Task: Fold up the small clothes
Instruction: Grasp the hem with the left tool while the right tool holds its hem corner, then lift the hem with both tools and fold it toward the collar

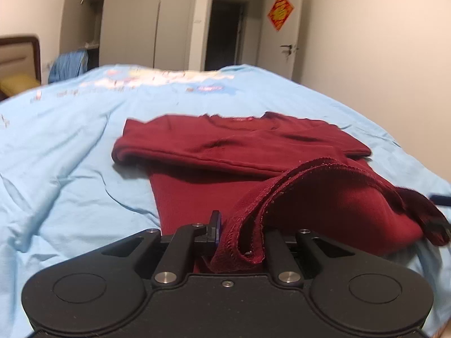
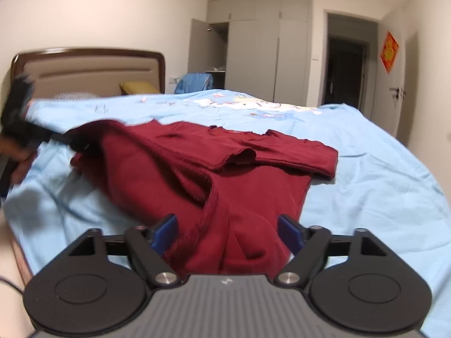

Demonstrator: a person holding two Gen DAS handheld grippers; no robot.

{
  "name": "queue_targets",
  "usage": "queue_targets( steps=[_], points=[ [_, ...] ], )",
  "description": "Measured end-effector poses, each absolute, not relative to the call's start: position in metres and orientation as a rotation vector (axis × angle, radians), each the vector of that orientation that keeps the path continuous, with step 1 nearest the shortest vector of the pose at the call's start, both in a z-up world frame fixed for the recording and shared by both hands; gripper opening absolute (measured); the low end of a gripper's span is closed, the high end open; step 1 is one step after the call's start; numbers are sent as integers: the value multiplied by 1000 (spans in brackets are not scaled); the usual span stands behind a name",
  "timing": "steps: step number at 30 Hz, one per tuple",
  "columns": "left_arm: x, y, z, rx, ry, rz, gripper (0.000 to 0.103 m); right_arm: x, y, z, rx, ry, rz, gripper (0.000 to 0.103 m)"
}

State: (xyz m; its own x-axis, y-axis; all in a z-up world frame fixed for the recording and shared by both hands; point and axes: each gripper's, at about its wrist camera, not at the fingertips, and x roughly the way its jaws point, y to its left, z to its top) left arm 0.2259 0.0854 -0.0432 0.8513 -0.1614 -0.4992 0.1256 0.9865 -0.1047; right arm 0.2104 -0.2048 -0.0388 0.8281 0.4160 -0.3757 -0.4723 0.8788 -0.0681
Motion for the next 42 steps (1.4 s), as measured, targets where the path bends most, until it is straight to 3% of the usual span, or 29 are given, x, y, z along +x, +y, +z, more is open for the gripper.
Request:
queue_targets(
  steps=[16,18,21,26,32,42],
  points=[
    [266,91,-61,-117,605,-127,10,155,-169,-71,-650,280,456,92],
    [267,91,-62,-123,606,-126,10,154,-169,-74,-677,268,427,88],
    [267,90,-62,-122,606,-126,10,155,-169,-72,-664,230,404,73],
    [263,91,-61,-134,598,-120,10,151,-166,-67,-644,167,410,21],
    [235,94,-45,-132,520,-116,5,147,-179,-43,-488,104,373,13],
    [146,109,23,-165,206,-111,3,141,-237,18,5,-39,341,6]
  ],
)
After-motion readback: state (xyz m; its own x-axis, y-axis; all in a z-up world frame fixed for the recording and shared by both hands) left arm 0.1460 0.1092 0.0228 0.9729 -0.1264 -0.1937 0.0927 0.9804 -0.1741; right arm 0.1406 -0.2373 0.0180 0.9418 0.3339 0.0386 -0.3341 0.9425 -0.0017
